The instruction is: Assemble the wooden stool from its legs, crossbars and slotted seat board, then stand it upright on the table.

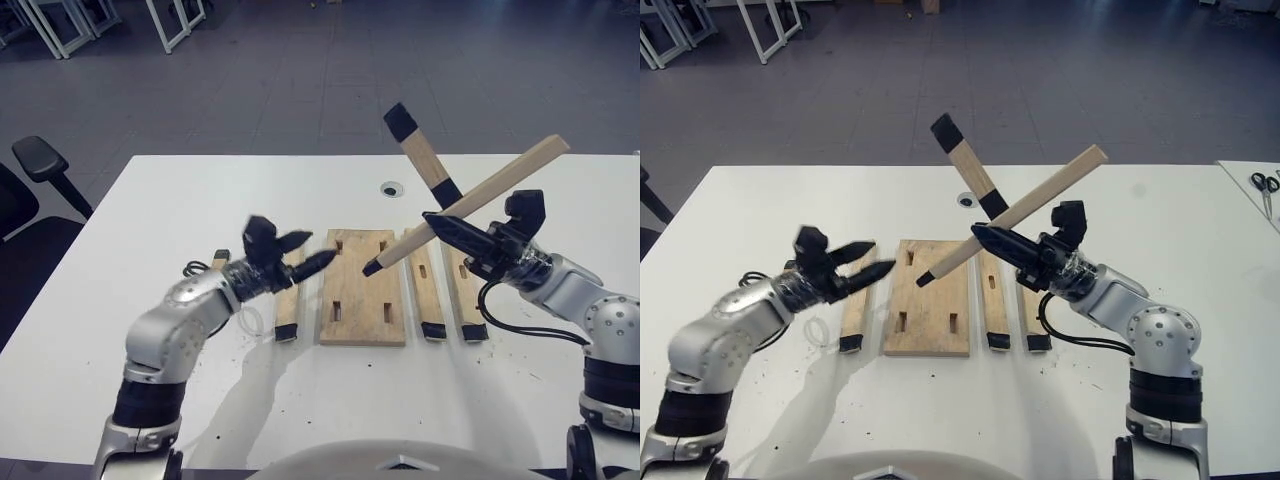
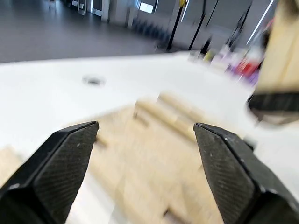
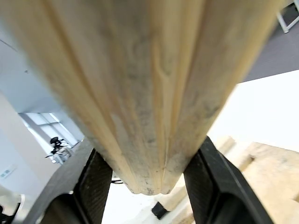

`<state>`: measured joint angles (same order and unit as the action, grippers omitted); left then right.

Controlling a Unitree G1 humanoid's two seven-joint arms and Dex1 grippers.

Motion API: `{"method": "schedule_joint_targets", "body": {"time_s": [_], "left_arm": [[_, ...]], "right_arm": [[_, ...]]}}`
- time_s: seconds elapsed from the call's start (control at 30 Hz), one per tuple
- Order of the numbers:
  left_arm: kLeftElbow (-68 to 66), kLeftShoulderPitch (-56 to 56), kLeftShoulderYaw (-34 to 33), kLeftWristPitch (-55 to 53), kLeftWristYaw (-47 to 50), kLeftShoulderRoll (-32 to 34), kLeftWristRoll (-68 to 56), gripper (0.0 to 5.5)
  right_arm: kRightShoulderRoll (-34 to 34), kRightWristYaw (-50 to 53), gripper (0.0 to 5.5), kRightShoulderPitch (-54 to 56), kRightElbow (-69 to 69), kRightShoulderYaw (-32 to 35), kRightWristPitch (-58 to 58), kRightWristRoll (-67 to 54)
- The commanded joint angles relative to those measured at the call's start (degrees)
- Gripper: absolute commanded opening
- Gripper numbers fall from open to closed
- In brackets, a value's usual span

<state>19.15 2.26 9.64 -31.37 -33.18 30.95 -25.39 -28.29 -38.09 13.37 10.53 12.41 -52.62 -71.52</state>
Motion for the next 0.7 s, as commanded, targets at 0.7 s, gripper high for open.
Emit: {"method": "schedule_joint_targets", "body": {"time_s": [0.7], "left_arm": [[-4.32, -7.59, 12.43, 10.38, -6.67, 17.32, 30.54, 3.77]], "right_arm": [[0.39, -11.85, 2.04, 11.51, -16.15, -11.31, 14.8, 27.4]]}}
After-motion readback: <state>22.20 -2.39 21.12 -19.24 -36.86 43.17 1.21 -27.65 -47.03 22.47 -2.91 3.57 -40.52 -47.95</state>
